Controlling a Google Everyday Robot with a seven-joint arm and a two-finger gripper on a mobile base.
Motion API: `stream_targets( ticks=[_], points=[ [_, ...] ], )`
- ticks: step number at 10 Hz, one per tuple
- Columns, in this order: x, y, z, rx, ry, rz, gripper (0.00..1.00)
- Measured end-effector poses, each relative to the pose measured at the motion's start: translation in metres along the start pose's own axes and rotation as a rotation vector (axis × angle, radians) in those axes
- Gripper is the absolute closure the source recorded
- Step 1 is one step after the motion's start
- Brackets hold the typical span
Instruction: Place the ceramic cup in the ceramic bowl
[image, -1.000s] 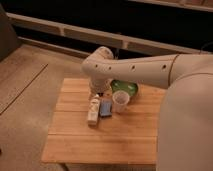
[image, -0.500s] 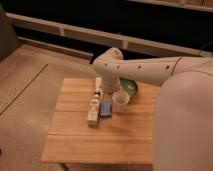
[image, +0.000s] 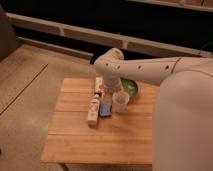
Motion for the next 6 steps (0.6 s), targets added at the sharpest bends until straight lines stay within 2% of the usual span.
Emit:
stream_targets(
  ticks=[3, 6],
  points=[
    [-0.008, -0.027, 0.018, 0.012, 0.006, 0.066, 0.35],
    [-0.023, -0.029, 0.035, 0.007, 0.012, 0.063, 0.35]
  ],
)
